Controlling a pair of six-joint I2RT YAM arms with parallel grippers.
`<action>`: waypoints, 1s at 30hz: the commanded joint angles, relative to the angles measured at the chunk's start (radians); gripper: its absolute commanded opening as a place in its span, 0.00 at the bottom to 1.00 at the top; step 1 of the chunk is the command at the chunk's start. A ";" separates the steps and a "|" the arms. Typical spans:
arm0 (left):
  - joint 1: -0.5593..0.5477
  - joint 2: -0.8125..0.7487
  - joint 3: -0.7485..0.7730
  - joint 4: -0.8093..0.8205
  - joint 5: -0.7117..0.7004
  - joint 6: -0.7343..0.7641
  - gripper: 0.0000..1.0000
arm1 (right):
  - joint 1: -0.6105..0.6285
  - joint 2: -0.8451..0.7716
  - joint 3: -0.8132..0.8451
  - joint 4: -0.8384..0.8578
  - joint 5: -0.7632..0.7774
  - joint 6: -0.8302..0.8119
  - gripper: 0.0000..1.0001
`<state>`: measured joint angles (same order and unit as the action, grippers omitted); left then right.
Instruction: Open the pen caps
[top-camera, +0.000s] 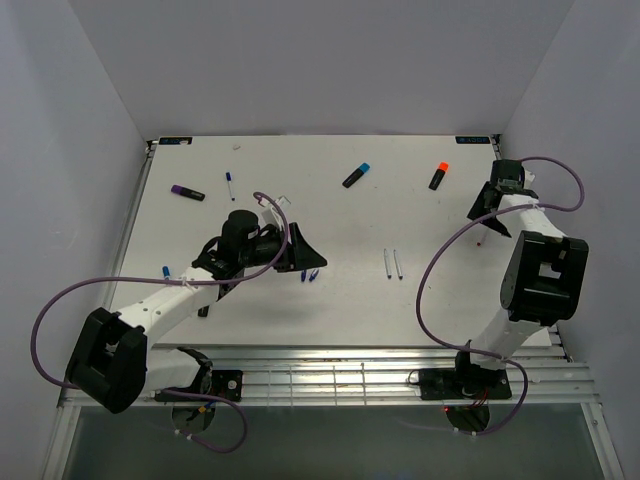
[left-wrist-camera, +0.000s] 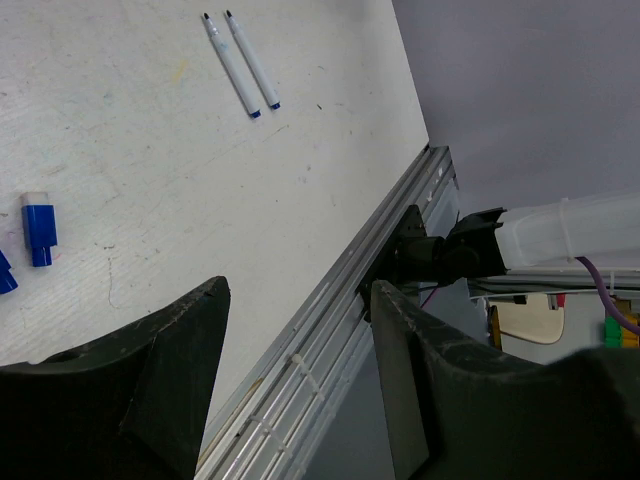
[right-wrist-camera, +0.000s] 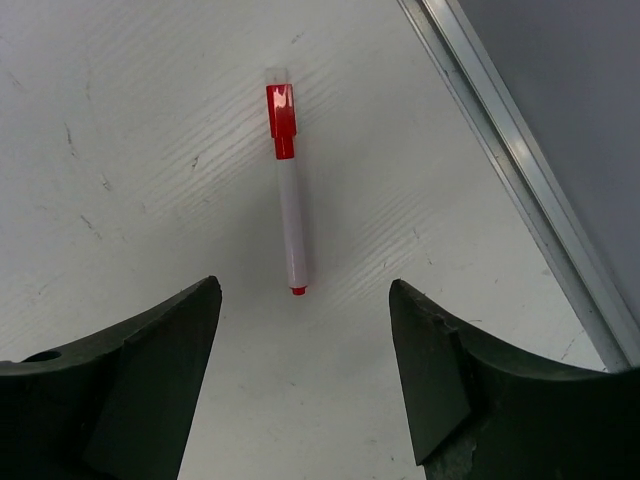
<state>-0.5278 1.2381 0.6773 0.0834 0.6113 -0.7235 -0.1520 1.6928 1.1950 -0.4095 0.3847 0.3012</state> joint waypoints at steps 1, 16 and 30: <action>-0.006 -0.011 -0.001 0.049 0.031 -0.011 0.68 | -0.014 0.030 0.009 0.055 -0.055 0.007 0.74; -0.009 0.021 0.007 0.058 0.028 -0.004 0.67 | -0.087 0.162 -0.048 0.161 -0.188 -0.059 0.64; -0.009 -0.068 0.024 -0.045 -0.025 0.009 0.64 | -0.072 0.263 -0.014 0.103 -0.242 -0.079 0.12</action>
<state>-0.5323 1.2152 0.6777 0.0860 0.6109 -0.7322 -0.2409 1.8935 1.1904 -0.2592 0.1829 0.2268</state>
